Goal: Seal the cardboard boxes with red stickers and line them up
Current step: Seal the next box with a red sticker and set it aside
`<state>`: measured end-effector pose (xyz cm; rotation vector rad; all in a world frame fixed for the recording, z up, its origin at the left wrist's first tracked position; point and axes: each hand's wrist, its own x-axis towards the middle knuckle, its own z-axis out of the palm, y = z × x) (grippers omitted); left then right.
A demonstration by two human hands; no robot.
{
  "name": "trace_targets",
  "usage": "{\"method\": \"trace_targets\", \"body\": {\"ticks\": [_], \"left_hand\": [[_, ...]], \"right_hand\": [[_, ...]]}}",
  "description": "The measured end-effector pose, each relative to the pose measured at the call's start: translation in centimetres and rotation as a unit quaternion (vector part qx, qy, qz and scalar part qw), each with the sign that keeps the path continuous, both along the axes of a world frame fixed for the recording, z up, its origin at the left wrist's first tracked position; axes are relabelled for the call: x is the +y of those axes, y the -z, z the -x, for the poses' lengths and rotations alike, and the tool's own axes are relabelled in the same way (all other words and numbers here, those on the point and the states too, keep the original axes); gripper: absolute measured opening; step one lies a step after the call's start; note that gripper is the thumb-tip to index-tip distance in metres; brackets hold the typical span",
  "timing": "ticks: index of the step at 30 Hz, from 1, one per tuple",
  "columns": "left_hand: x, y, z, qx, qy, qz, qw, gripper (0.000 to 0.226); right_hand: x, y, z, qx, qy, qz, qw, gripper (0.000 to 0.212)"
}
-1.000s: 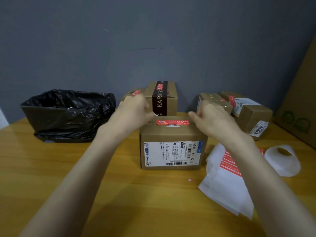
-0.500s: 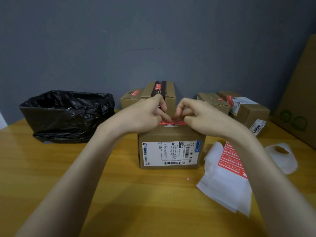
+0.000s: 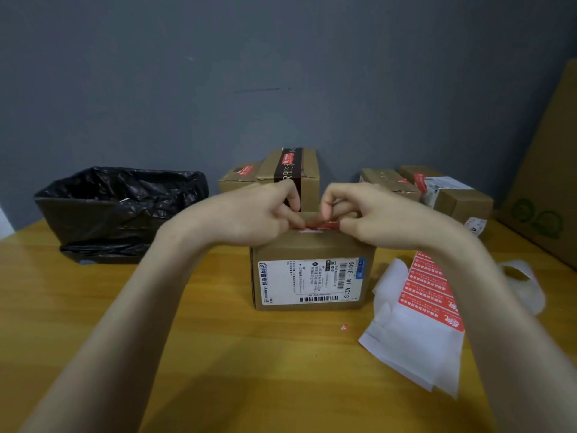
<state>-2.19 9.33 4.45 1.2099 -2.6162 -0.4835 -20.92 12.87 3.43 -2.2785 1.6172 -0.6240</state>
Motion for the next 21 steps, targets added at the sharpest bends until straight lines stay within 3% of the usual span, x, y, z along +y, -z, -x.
{"method": "trace_targets", "body": {"ticks": [7,14,21], "left_hand": [[-0.5,-0.7,-1.7,-0.037,-0.046,-0.027,0.998,0.015],[-0.1,-1.0,-1.9,0.026,-0.022,0.031,0.999,0.020],[-0.6,-0.6,-1.7,-0.065,-0.017,-0.028,0.997,0.018]], "right_hand": [[0.9,-0.9,2.3,0.020,0.043,-0.036,0.998,0.024],[1.1,-1.0,1.6,-0.028,0.023,0.001,0.999,0.023],[0.7,-0.7,2.5,-0.001,0.033,-0.034,0.999,0.024]]}}
